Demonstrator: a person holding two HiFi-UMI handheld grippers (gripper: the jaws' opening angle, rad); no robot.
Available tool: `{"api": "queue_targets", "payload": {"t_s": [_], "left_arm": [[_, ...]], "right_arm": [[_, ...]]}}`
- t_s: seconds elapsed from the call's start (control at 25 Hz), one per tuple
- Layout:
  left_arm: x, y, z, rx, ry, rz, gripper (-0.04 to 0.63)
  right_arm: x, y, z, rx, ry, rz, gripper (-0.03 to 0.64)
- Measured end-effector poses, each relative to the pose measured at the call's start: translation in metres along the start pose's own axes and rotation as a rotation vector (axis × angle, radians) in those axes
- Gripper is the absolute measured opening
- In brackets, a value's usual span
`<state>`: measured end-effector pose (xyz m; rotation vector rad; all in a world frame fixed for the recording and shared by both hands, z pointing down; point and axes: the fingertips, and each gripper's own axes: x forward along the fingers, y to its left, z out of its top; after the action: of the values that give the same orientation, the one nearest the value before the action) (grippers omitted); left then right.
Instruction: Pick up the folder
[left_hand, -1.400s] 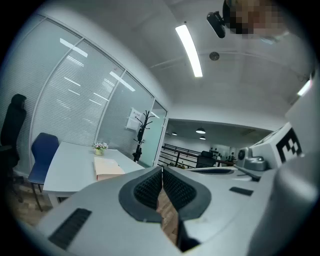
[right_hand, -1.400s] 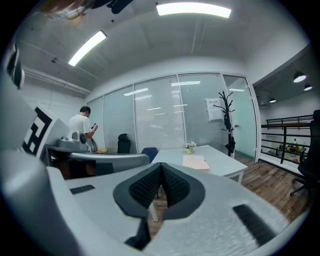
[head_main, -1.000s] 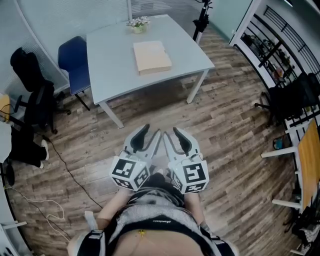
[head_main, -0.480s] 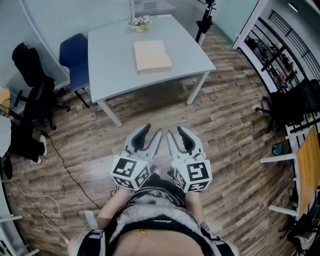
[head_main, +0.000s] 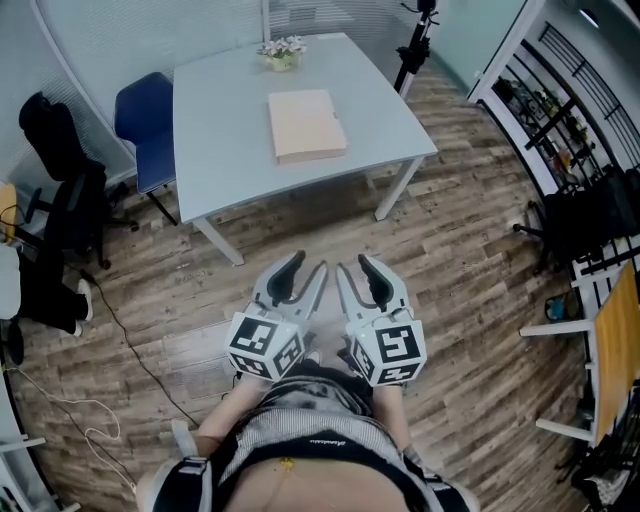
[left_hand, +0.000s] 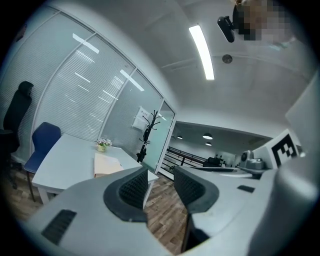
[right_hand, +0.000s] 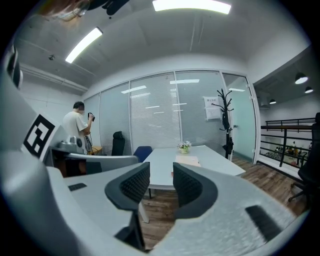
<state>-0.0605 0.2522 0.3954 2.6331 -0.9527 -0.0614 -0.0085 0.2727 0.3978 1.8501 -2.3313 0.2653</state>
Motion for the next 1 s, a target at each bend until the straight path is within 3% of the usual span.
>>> {"api": "queue_targets", "payload": {"t_s": [0.52, 1.0], "left_arm": [[0.103, 0.095, 0.045, -0.002, -0.008, -0.018, 0.140], [0.143, 0.167, 0.063, -0.006, 0.014, -0.019, 0.140]], "right_arm": [[0.128, -0.045, 0.040, 0.008, -0.017, -0.005, 0.144], [0.217, -0.046, 0.055, 0.010, -0.008, 0.001, 0.144]]}}
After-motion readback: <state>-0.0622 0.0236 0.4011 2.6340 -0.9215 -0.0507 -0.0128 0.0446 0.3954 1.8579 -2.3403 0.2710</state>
